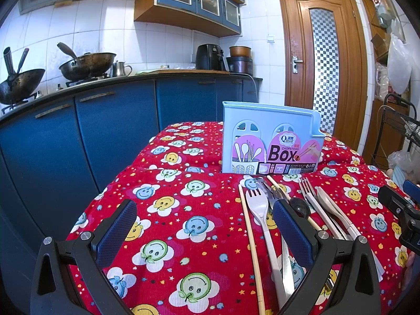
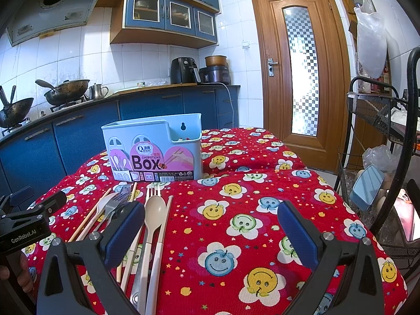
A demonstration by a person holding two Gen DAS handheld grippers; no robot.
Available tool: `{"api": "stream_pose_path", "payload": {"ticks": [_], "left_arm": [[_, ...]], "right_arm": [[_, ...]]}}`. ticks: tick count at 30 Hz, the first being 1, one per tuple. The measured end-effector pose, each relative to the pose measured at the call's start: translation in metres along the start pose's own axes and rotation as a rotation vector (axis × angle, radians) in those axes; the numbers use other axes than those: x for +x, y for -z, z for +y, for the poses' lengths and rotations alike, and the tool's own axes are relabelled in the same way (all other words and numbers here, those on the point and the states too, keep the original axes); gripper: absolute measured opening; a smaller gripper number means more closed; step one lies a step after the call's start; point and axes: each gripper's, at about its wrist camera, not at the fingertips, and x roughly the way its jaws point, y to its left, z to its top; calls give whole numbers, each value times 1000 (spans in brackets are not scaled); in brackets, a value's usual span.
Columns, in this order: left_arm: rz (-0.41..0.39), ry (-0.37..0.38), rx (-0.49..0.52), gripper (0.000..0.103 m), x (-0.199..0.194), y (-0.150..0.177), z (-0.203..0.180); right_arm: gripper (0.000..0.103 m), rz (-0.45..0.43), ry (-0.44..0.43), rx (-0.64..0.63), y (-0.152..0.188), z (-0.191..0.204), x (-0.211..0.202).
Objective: Organize utensils
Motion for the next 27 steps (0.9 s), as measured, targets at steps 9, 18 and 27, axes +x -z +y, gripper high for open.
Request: {"api": "stream_pose_path", "payload": {"ticks": [9,18,27], "left_arm": [[4,-11,4,103,-1,-5,4],[56,-16,30,103,8,-10,1],[253,69,48,103,38,-24,7]], "right_arm": [[103,-3,1,0,1,-1,0],[103,47,-23,9,-4,-4,5],[90,164,-72,-53,-13,6,10]]}}
